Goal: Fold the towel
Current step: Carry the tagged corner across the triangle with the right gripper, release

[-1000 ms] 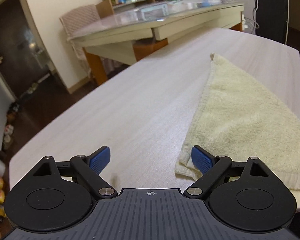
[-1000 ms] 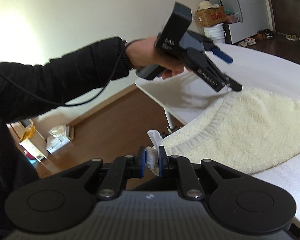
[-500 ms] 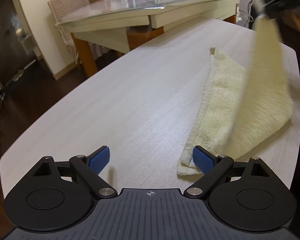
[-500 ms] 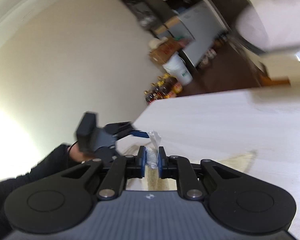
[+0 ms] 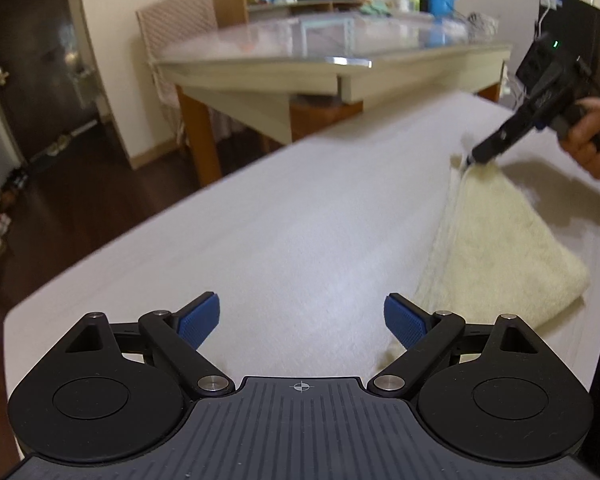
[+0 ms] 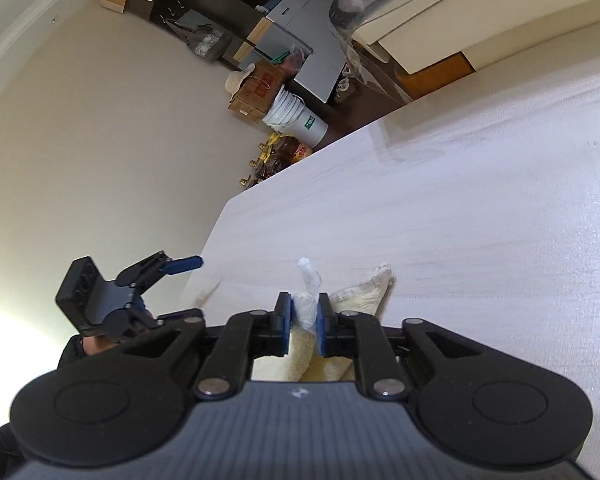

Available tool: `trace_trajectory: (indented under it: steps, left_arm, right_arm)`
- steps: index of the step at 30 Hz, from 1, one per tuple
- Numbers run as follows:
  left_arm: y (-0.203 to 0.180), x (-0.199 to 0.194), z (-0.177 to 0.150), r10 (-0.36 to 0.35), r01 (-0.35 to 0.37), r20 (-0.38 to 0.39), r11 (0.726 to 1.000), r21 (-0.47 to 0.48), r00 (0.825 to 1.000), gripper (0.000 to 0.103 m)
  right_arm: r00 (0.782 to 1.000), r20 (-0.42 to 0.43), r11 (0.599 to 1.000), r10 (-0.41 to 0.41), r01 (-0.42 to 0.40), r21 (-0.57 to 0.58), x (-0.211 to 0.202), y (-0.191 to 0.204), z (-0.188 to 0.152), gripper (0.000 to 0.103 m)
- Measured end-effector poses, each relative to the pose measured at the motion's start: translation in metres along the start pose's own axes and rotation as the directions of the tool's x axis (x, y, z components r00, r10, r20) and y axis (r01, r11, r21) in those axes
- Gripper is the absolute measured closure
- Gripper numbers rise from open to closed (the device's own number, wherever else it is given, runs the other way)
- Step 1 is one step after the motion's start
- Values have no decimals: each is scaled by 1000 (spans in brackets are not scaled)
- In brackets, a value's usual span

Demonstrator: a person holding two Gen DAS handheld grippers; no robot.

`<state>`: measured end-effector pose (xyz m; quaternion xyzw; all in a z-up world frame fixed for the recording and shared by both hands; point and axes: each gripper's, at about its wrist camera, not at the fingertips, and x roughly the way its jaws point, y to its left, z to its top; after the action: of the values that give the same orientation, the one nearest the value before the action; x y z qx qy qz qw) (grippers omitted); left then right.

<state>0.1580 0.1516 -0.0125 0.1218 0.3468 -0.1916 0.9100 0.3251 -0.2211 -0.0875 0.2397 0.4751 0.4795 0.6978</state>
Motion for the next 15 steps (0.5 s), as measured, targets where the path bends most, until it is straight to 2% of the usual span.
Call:
trace_trajectory:
  steps: [2, 4, 9, 11, 12, 13, 15]
  left_arm:
    - [-4, -4, 2, -11, 11, 18, 1000, 2, 1000, 10]
    - [-14, -14, 2, -36, 34, 42, 999, 25, 998, 10]
    - [-35, -17, -3, -38, 36, 22, 995, 94, 999, 10]
    - [-42, -13, -8, -22, 22, -5, 992, 126, 1000, 10]
    - [-42, -11, -9, -15, 16, -9, 992, 126, 1000, 10]
    - [-43, -9, -11, -8, 9, -13, 992, 125, 1000, 10]
    - [-44, -6, -14, 6, -4, -20, 992, 124, 1000, 10]
  right_arm:
    - [1000, 7, 1000, 16, -16, 18, -1, -4, -1, 75]
    - [999, 17, 999, 30, -31, 37, -5, -7, -4, 54]
    - [999, 35, 999, 38, -38, 19, -14, -6, -14, 52]
    - [999, 42, 1000, 20, -20, -4, -14, -4, -18, 55]
    - [999, 47, 1000, 4, -3, -21, -13, -1, -20, 61]
    - [998, 54, 999, -11, 13, -35, -12, 0, -20, 76]
    - [997, 73, 997, -35, 39, -59, -11, 4, -22, 94]
